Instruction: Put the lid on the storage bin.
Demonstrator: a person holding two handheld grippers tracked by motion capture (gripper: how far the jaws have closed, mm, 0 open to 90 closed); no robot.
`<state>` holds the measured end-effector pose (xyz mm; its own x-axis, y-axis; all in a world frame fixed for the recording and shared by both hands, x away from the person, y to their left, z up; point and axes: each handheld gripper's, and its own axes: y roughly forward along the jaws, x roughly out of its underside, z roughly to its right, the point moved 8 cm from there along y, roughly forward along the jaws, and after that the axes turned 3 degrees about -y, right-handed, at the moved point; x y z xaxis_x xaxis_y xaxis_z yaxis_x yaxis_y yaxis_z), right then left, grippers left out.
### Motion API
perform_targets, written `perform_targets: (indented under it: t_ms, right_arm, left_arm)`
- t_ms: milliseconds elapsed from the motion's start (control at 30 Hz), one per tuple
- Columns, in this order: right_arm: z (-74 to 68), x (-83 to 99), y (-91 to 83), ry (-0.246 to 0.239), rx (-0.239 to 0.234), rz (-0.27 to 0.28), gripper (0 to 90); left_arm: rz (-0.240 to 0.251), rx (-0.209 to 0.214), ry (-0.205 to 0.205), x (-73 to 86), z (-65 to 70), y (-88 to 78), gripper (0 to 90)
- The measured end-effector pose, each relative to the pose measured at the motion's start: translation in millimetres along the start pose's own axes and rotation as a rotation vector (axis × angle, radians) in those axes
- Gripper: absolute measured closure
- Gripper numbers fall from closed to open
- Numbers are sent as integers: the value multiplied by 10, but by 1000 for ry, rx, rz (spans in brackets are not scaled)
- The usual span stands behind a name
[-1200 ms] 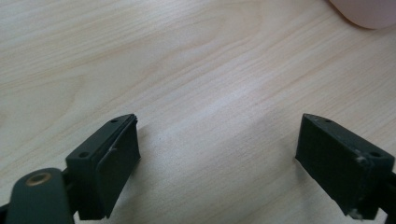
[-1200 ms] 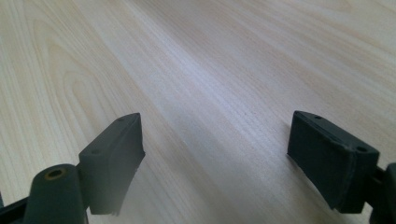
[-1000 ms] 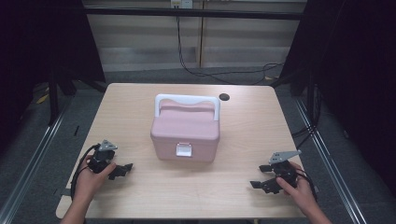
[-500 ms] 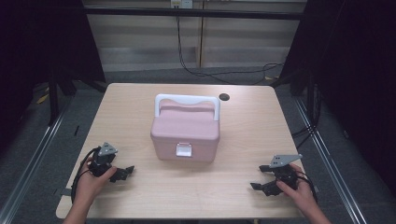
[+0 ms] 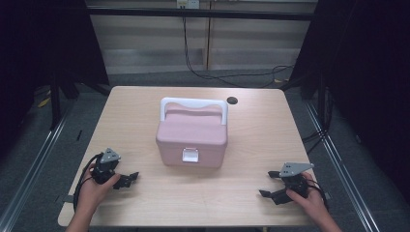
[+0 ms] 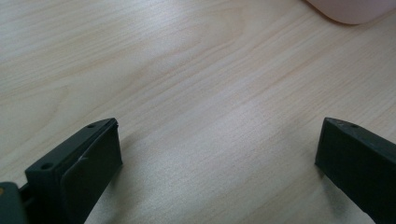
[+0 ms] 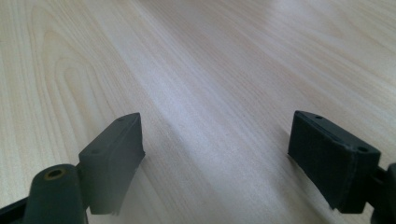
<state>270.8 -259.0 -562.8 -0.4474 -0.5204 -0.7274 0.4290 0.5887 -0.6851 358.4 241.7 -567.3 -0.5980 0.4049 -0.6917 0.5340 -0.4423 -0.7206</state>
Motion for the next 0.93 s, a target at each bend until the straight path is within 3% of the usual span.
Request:
perform_targets:
  t_ms: [233, 933]
  right_arm:
    - [-11, 10, 14, -38, 18, 4, 171]
    - [-7, 10, 19, -49, 20, 1, 164]
  left_arm:
    - [0, 0, 0, 0, 0, 0, 0]
    - [1, -1, 0, 0, 0, 0, 0]
